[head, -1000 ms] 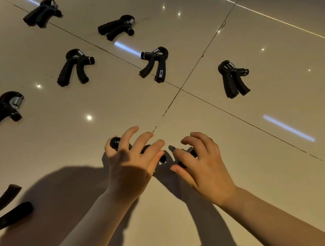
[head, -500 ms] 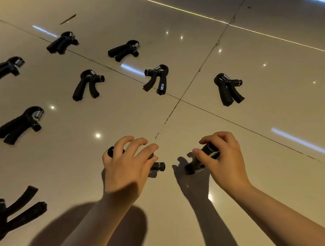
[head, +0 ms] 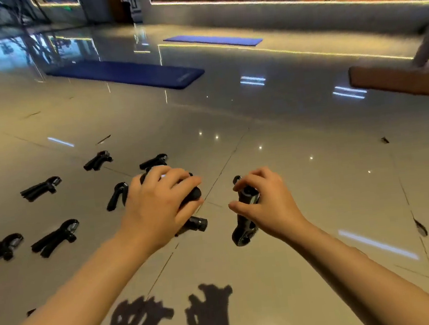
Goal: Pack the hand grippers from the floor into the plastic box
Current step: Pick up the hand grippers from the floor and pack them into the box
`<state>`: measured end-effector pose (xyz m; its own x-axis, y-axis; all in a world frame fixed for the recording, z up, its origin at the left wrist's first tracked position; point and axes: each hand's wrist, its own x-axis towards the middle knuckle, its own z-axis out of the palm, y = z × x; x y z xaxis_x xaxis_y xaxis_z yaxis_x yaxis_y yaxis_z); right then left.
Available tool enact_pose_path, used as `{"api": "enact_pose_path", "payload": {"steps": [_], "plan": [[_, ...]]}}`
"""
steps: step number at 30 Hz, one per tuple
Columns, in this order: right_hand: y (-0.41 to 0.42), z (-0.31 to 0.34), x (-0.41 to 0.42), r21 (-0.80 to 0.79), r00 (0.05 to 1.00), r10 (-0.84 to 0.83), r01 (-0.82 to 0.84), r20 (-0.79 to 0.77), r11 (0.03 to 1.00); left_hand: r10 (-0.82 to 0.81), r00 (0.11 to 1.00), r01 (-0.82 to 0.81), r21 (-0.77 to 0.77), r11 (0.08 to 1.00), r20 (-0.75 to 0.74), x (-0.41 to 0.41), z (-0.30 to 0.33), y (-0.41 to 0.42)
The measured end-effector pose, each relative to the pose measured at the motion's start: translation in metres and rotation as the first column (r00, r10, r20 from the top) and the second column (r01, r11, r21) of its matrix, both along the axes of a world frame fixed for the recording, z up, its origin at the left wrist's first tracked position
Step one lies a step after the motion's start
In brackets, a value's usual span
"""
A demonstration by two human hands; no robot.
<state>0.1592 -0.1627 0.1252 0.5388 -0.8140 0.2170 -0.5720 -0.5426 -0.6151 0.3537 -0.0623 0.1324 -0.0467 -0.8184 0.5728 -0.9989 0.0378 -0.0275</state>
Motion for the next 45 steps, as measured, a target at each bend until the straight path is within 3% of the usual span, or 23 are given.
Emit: {"api": "enact_pose_path", "payload": {"steps": [5,7,11,15,21,26,32,36,40,45], "plan": [[0.034,0.102,-0.034,-0.134,0.999,-0.037,0.042,0.038,0.990,0.025,0.999,-0.021,-0.136,0.991,0.032,-0.055,0.105,0.029],[0.046,0.122,-0.045,-0.163,0.994,-0.071,0.085,0.088,0.983,0.068,0.997,-0.073,-0.204,0.976,-0.032,-0.073,0.124,0.040],[0.066,0.107,-0.057,-0.147,0.967,-0.168,0.197,0.191,0.969,0.050,0.980,-0.095,-0.235,0.967,-0.193,-0.089,0.102,0.061],[0.077,0.077,-0.057,-0.113,0.978,-0.186,0.196,0.095,0.974,0.092,0.928,-0.120,-0.056,0.991,-0.362,-0.080,0.075,0.070],[0.063,0.076,-0.048,-0.095,0.982,-0.170,0.178,0.082,0.979,0.066,0.969,-0.081,-0.055,0.995,-0.238,-0.073,0.064,0.060],[0.060,0.077,-0.063,-0.039,0.985,-0.166,0.168,0.052,0.985,-0.091,0.996,0.091,-0.021,0.996,0.005,-0.076,0.051,0.043],[0.084,0.079,-0.130,0.006,0.941,-0.338,0.338,0.013,0.941,-0.238,0.968,0.242,0.054,0.969,-0.073,-0.093,0.053,0.029],[0.123,0.080,-0.182,-0.005,0.874,-0.485,0.485,-0.018,0.874,-0.339,0.935,0.335,-0.056,0.941,-0.101,-0.138,0.079,0.033],[0.159,0.089,-0.228,-0.033,0.838,-0.537,0.537,-0.094,0.843,-0.476,0.877,0.464,-0.145,0.874,-0.062,-0.201,0.088,0.042],[0.190,0.090,-0.280,-0.051,0.745,-0.667,0.666,-0.009,0.744,-0.629,0.777,0.624,-0.106,0.774,-0.018,-0.270,0.071,0.043]]}}
